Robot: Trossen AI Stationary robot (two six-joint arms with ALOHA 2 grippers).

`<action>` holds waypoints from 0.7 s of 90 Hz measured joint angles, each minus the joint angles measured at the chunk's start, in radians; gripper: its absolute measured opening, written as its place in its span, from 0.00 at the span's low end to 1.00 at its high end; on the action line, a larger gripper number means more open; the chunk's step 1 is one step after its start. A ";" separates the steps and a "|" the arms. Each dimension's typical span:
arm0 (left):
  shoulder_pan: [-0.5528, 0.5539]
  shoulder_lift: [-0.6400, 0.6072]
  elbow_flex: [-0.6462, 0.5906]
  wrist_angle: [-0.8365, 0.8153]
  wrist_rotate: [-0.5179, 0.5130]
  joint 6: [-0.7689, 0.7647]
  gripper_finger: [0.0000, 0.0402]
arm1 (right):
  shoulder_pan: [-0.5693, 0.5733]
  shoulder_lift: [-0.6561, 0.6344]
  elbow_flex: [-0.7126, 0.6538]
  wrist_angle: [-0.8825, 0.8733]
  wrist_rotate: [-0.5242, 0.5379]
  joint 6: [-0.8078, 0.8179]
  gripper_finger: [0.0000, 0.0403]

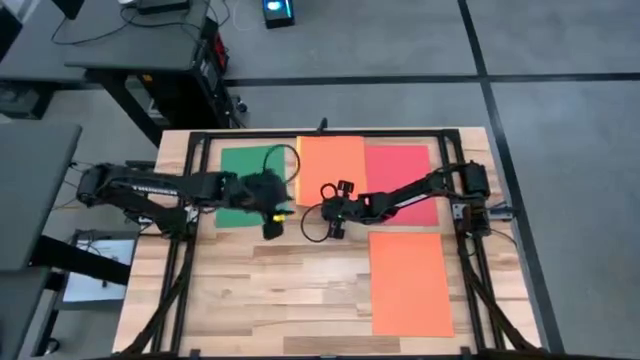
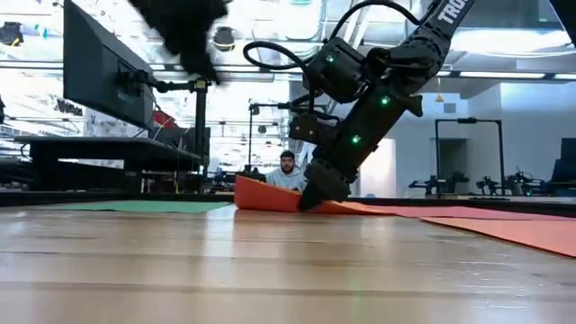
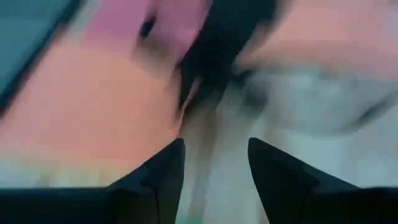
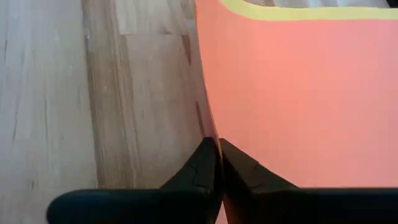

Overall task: Organize paper
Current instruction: Put the orange paper on the bottom left of the table

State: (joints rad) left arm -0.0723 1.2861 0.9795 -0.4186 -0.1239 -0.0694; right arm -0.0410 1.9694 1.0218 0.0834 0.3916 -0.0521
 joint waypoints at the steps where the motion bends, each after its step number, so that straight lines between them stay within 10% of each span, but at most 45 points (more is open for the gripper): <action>1: -0.010 0.008 0.001 -0.011 0.001 -0.004 0.40 | 0.000 0.000 0.000 0.000 0.000 0.000 0.00; 14: -0.159 0.120 -0.035 -0.206 -0.006 -0.137 0.40 | 0.003 -0.007 0.000 -0.001 -0.001 0.003 0.00; 31: -0.278 0.161 -0.072 -0.184 -0.279 -0.240 0.40 | 0.023 -0.007 0.000 -0.017 -0.004 0.024 0.00; 43: -0.237 0.150 -0.067 -0.101 -0.403 -0.142 0.40 | 0.042 -0.007 0.000 -0.021 -0.004 0.025 0.00; 63: -0.061 0.153 -0.069 -0.006 -0.304 0.039 0.40 | 0.076 -0.007 0.002 -0.021 -0.002 0.014 0.00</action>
State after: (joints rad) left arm -0.1336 1.4393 0.9104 -0.4241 -0.4279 -0.0303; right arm 0.0348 1.9625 1.0237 0.0626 0.3894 -0.0382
